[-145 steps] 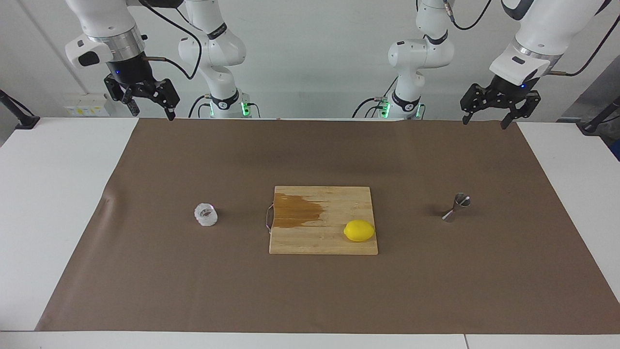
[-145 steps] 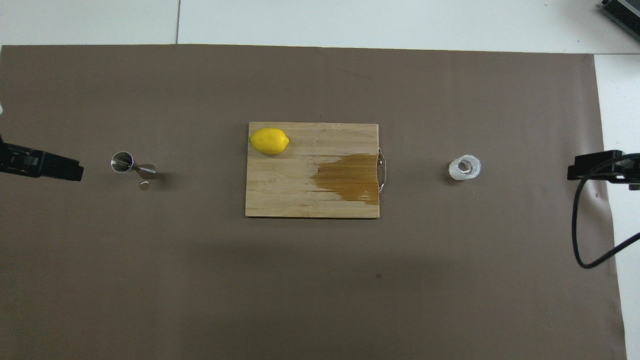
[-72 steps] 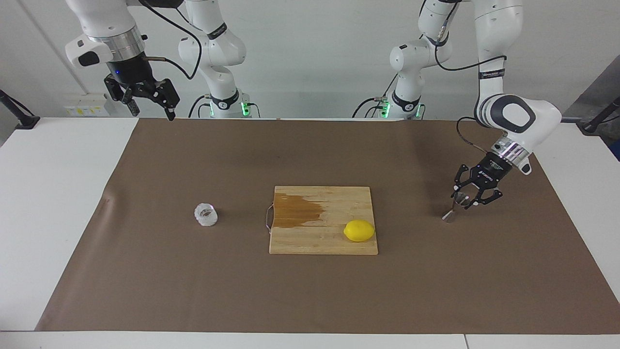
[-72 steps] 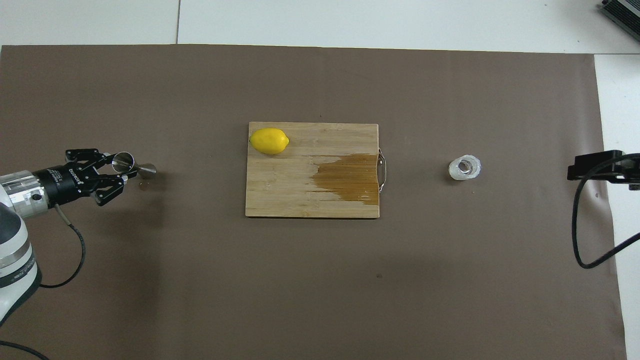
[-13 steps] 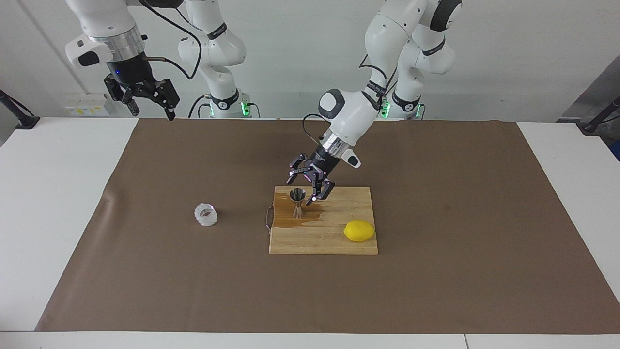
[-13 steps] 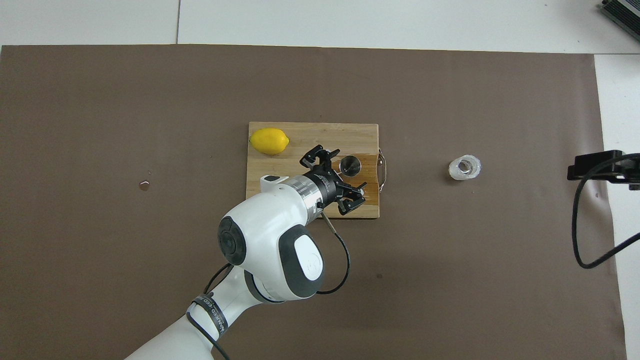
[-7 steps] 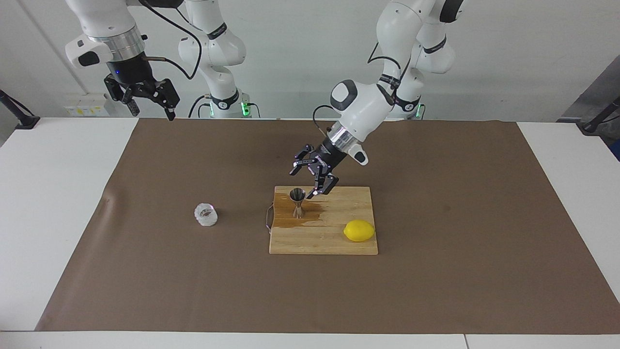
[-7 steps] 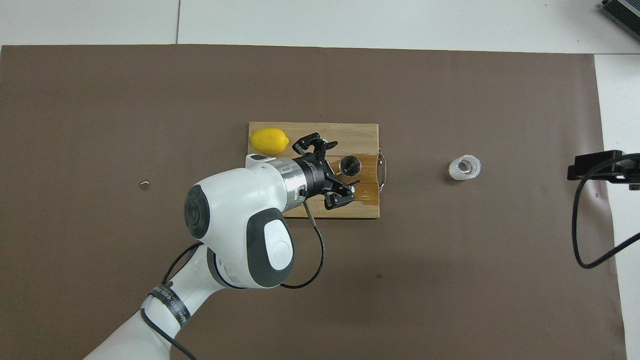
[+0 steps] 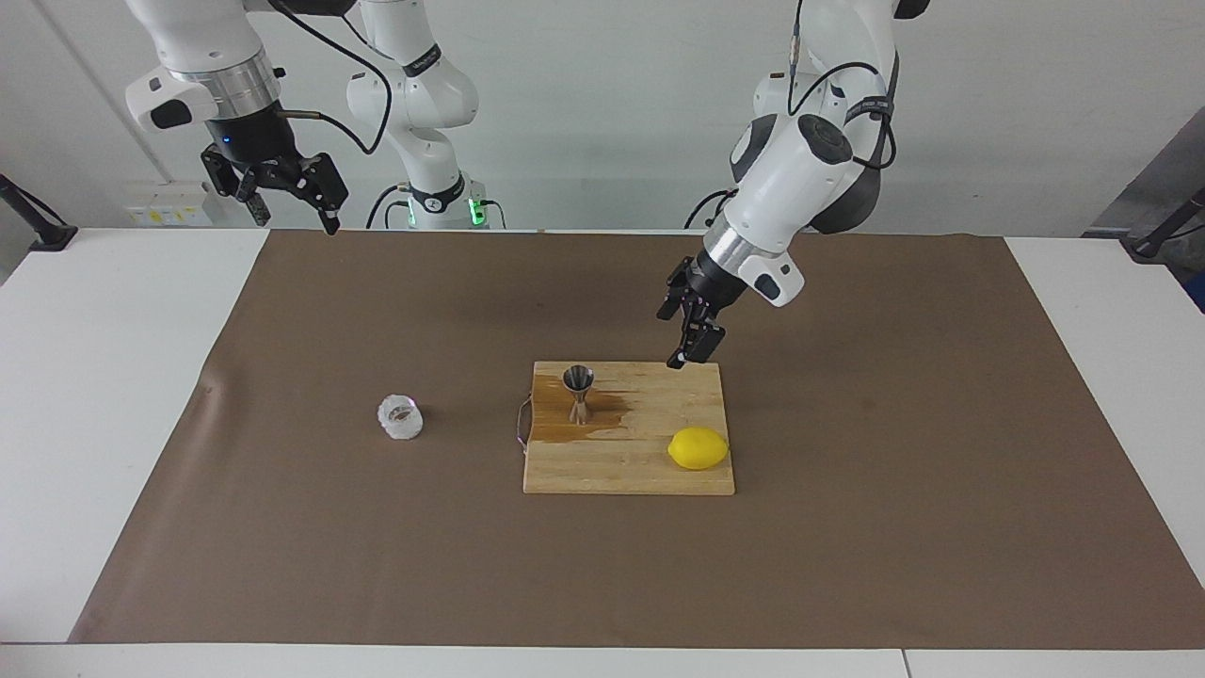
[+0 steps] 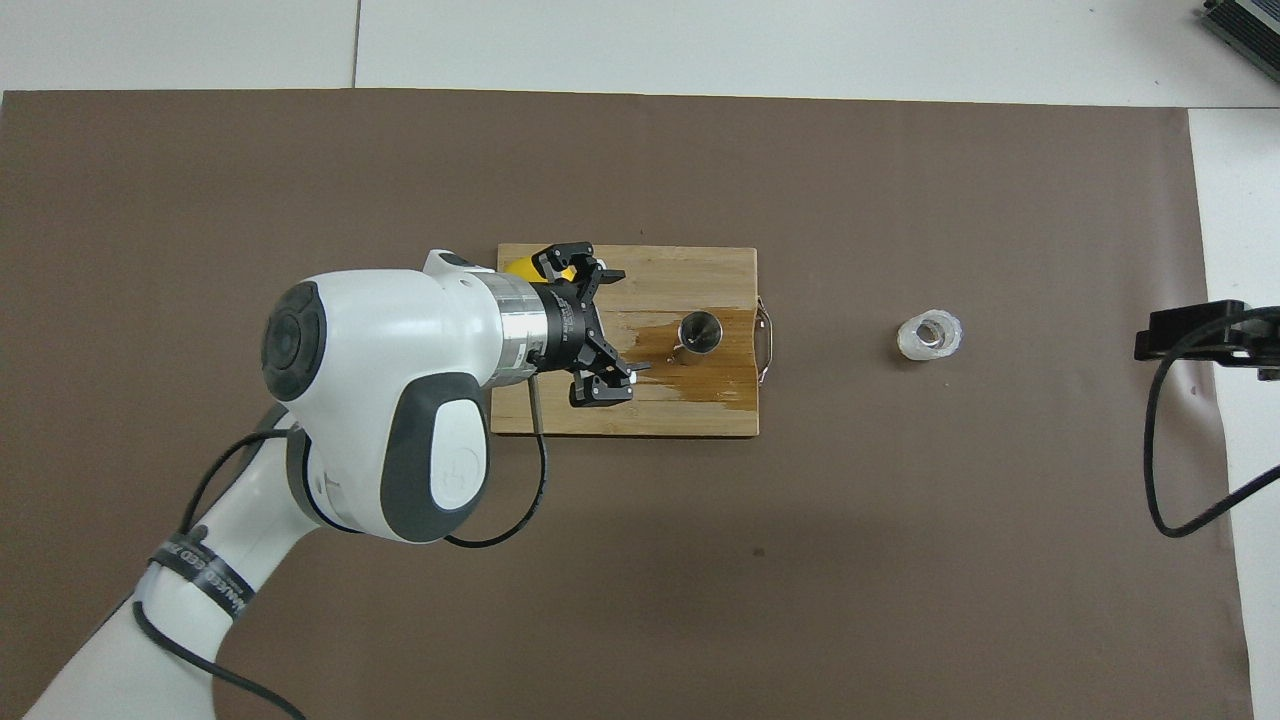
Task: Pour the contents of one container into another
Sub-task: 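Lower the metal cup onto the board beside the stain and open the left gripper, then withdraw the left gripper while the right gripper reaches the white cup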
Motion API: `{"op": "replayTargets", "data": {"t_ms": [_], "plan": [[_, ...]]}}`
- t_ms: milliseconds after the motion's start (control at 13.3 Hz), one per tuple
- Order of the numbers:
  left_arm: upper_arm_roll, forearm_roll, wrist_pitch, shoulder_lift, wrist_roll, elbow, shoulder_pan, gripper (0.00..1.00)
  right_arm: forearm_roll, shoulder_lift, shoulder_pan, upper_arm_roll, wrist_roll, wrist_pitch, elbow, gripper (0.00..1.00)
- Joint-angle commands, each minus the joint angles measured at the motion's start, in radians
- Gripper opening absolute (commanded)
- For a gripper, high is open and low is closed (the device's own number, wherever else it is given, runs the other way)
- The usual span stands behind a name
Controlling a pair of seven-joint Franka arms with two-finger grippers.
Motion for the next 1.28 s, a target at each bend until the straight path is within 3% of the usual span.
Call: {"op": "replayTargets", "data": {"t_ms": [0,301,526,752,978,1203], "plan": [[-0.007,0.134,-0.086,-0.007,0.098,0.054,0.054,1.0,-0.004,-0.038,-0.01,0.0,-0.121,-0.061,-0.01,1.0],[-0.005,0.134,-0.165,-0.072,0.609,0.054,0.163,1.0,0.051,-0.066,-0.015,0.0,-0.457,0.007,-0.091,1.0],[-0.005,0.134,-0.262,-0.12,1.052,0.054,0.251,1.0,0.06,-0.072,-0.044,-0.005,-0.856,0.177,-0.203,1.0],[-0.005,0.134,-0.365,-0.151,1.453,0.054,0.335,1.0,0.169,-0.029,-0.113,-0.005,-1.194,0.344,-0.301,1.0],[-0.005,0.23,-0.457,-0.161,1.685,0.078,0.372,1.0,0.351,0.113,-0.185,-0.006,-1.565,0.414,-0.296,1.0],[-0.002,0.264,-0.593,-0.16,1.787,0.186,0.373,1.0,0.497,0.283,-0.196,-0.006,-1.918,0.493,-0.263,1.0]]}}
